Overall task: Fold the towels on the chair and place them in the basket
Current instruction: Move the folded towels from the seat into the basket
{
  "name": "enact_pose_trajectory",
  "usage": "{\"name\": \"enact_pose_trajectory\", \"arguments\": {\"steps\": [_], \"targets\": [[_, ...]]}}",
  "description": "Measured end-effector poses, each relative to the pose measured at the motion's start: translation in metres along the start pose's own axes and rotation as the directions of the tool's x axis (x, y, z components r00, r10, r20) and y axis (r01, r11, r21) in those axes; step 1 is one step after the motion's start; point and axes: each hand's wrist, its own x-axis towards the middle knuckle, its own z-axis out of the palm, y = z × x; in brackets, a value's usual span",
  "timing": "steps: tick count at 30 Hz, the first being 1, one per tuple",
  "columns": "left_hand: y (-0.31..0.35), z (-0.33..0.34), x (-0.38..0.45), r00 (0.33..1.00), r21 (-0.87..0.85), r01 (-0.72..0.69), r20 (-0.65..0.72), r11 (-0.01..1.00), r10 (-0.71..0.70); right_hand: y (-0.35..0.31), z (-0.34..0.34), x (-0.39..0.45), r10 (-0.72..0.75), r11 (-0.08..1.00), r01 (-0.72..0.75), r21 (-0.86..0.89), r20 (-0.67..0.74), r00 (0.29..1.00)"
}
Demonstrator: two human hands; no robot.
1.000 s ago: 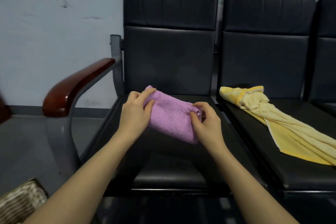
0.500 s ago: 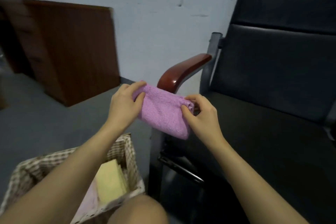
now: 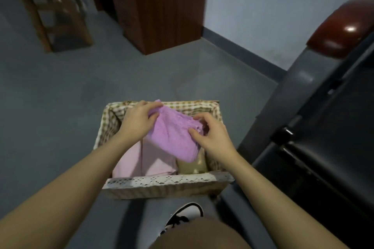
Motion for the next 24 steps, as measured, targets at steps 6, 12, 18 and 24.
{"name": "enact_pose_trajectory", "arguments": {"steps": [6,12,18,24], "targets": [[-0.073,-0.013,-0.002,0.988,0.222,-0.016,0.156,0.975,-0.019,0.007,0.081,0.015,0.163,0.967,-0.211,0.142,0.294,0.942],[-0.109,0.005,0.003,0.926,0.535,-0.320,0.350,0.782,0.139,0.024,0.135,0.032,0.229,0.965,-0.092,-0.244,0.623,0.748],[-0.091,0.058,-0.030,0.951,0.581,-0.058,0.280,0.812,-0.132,0.051,0.146,0.059,0.127,0.847,0.243,-0.473,0.623,0.771],[-0.129,0.085,-0.034,0.869,0.508,-0.157,0.479,0.847,-0.126,0.076,0.159,0.069,0.139,0.739,0.402,-0.540,0.707,0.694]]}}
